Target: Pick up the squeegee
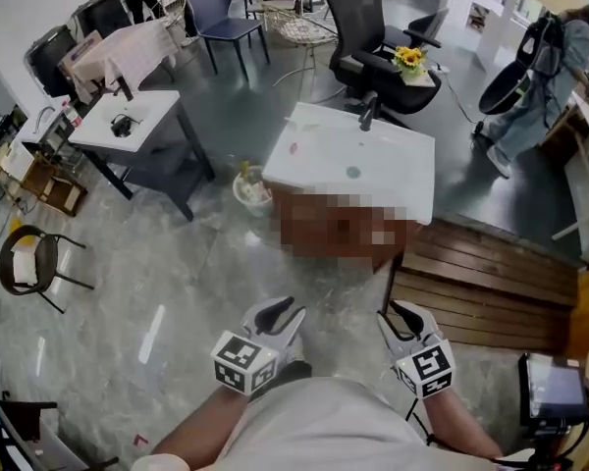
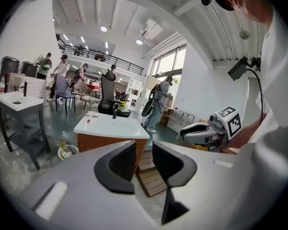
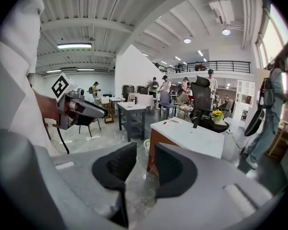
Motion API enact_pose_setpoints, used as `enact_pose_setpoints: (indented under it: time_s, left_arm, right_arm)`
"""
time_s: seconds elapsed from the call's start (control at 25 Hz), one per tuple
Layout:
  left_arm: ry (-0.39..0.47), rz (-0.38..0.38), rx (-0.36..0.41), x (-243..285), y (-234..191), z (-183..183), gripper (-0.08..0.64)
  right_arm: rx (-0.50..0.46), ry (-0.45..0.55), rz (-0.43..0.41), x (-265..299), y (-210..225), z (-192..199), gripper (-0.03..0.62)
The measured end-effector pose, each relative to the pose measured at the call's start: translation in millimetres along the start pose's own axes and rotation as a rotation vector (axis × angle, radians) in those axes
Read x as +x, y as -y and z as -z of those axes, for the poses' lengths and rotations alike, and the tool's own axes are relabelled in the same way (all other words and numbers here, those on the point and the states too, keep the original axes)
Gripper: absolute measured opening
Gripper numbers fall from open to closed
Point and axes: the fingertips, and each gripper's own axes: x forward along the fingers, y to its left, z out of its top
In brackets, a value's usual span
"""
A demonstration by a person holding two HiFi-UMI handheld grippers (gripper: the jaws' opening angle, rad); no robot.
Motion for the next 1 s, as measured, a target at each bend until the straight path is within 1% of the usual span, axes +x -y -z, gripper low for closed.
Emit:
enact_pose_setpoints:
  time_s: [0.08,0.2,0.32,0.44,0.56,0.68,0.8,1.0]
  left_arm:
    - [0.001,0.002,0.025,12,-29,-19,0.115]
    - [-0.011,0.015,0.063,35,-71,-36,0.126]
    - [-0.016,-0.001,0.052,56,-107,-47,0.135]
    - [-0.011,-0.040,0.041,83,-139,-56,0.141]
    - [-0.013,-0.082,0.036,118,-170,-62,0.149]
    - [-0.017,-0.146,0.031,154,-203,-69,0.155]
    - [-0.030,-0.212,0.036,202,-236,-82,0.167]
    - [-0.069,-0.298,0.034,280,-285,-100,0.170]
  right_arm:
    - [-0.001,0.003,0.024,25,12,-21,0.103]
    - [0.015,0.013,0.055,61,29,-45,0.103]
    - [0.025,0.014,0.082,86,48,-60,0.103]
    - [0.042,0.009,0.091,108,73,-66,0.103]
    - [0.054,0.000,0.090,132,99,-63,0.103]
    - [0.063,0.000,0.073,159,129,-62,0.103]
    - [0.062,0.015,0.047,188,172,-73,0.103]
    - [0.051,0.007,-0.013,232,244,-86,0.103]
